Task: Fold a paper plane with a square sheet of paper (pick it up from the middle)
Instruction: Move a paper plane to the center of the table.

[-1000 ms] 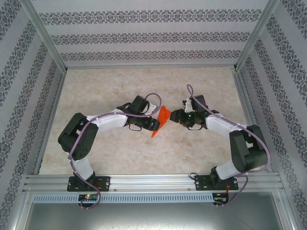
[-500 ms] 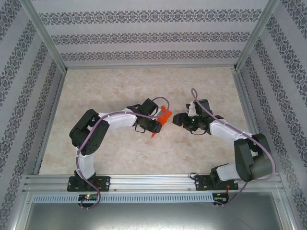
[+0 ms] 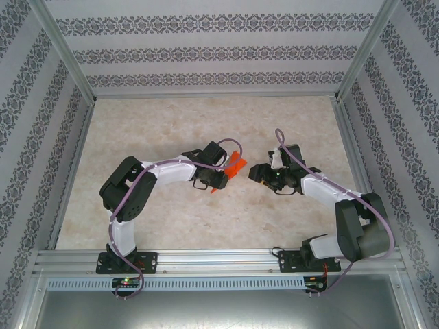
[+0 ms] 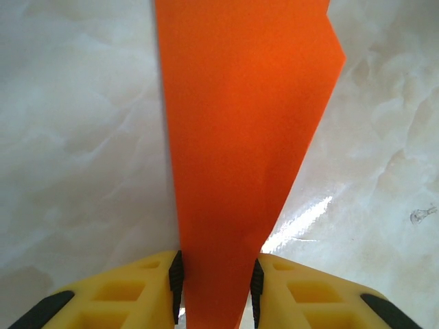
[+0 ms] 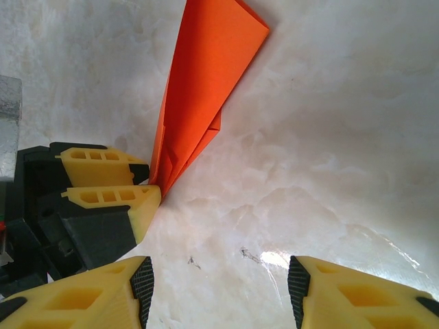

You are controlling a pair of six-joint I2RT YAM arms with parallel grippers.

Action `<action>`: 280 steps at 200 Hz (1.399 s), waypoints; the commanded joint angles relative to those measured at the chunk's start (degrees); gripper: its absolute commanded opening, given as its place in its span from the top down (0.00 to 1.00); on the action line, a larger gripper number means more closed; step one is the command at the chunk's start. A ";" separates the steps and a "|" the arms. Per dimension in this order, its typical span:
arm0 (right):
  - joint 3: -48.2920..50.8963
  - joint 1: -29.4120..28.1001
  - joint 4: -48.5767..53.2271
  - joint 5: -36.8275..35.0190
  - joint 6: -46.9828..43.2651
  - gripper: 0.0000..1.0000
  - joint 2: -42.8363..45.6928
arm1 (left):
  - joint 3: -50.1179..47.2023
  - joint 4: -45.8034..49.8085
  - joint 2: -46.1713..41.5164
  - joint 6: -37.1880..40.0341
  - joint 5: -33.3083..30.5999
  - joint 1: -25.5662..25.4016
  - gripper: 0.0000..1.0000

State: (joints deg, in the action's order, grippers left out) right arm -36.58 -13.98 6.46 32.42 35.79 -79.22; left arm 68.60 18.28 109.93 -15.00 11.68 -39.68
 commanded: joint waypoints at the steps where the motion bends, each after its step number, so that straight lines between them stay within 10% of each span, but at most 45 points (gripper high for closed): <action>1: 0.72 0.35 -1.36 0.71 -0.15 0.44 0.56 | 1.23 2.79 -1.65 0.06 -1.27 -0.31 0.64; 280: -0.25 -0.35 -1.93 0.25 0.50 0.41 -0.50 | 6.21 4.38 -0.69 2.49 2.65 1.71 0.53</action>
State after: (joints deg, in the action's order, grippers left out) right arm -36.56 -14.02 5.67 32.42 36.03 -79.24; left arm 72.77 21.50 109.03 -13.50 13.78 -38.13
